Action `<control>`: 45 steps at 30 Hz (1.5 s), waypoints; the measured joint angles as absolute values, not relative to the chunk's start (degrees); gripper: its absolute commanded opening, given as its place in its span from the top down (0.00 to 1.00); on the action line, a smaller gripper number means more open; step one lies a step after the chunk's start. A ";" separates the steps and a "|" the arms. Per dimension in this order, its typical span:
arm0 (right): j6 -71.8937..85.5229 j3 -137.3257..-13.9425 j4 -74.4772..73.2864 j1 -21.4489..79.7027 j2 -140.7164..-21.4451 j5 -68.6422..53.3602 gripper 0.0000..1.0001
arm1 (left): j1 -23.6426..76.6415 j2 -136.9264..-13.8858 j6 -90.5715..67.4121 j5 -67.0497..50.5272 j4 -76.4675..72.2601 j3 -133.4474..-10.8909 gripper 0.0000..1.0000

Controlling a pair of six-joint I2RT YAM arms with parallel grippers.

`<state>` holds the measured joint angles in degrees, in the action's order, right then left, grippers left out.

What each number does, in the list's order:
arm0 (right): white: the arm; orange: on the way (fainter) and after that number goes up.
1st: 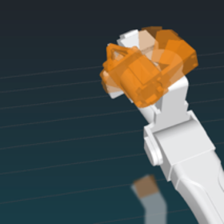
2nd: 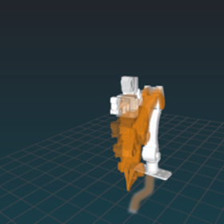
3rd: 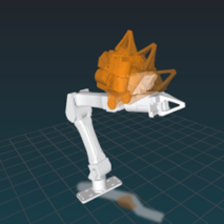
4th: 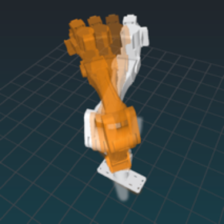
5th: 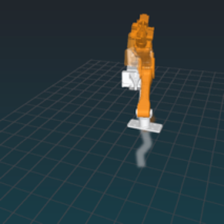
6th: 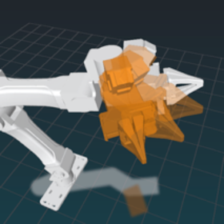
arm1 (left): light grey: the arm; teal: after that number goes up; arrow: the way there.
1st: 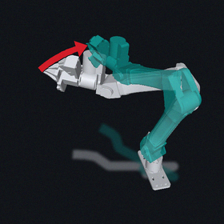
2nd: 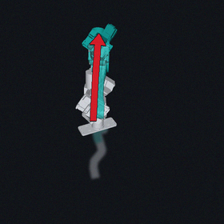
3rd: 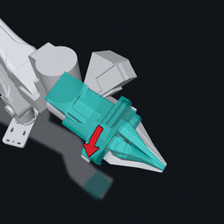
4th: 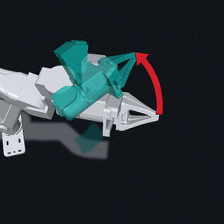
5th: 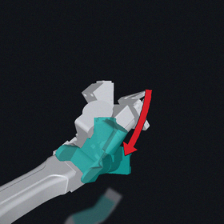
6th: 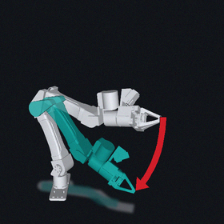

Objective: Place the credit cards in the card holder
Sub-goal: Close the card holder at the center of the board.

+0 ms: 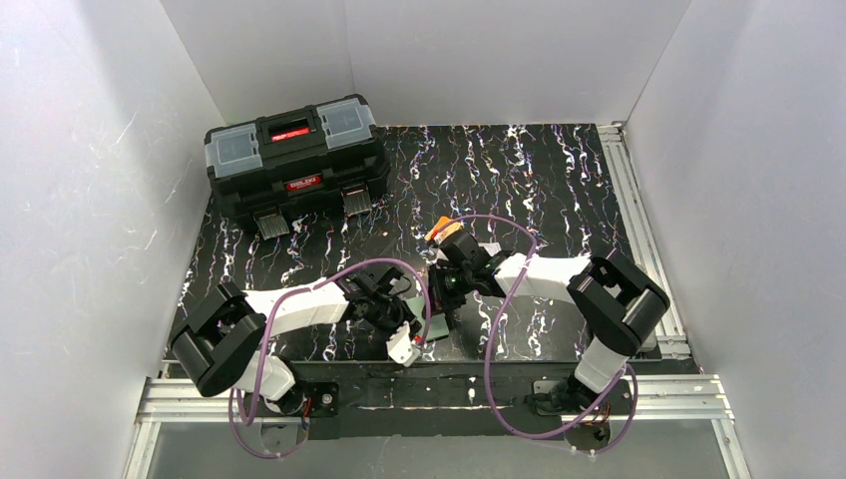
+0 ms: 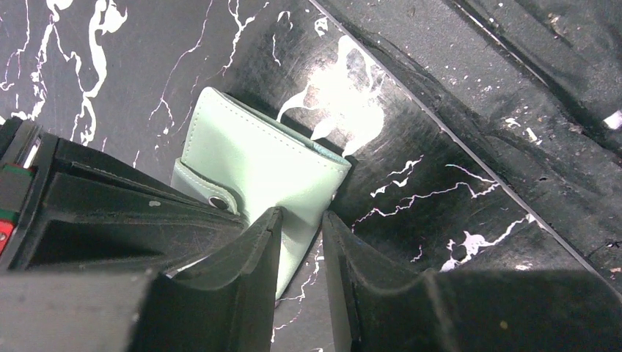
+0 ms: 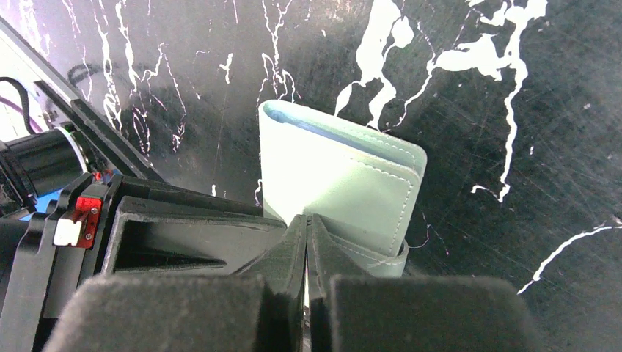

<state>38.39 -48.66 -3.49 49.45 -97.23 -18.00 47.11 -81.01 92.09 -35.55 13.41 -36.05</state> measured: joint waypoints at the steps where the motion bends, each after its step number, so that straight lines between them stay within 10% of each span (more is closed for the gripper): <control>1: 38.19 -48.18 -2.85 49.43 -97.08 -18.06 0.99 | 47.11 -81.01 91.74 -35.51 13.32 -36.05 0.74; 19: 47.92 -33.15 23.07 48.82 -94.63 -17.98 0.99 | 47.44 -82.74 84.86 -33.87 16.45 -39.40 0.74; 39: 64.45 -25.04 43.48 61.95 -95.96 10.44 0.99 | 47.35 -82.94 76.03 -28.16 21.41 -43.24 0.74; 45: 61.43 -28.14 18.85 63.88 -82.96 14.37 0.63 | 45.08 -76.58 76.05 -28.25 22.09 -43.20 0.74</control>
<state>61.43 -28.14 18.85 63.88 -82.96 14.37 45.08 -76.58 76.05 -28.25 22.09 -43.20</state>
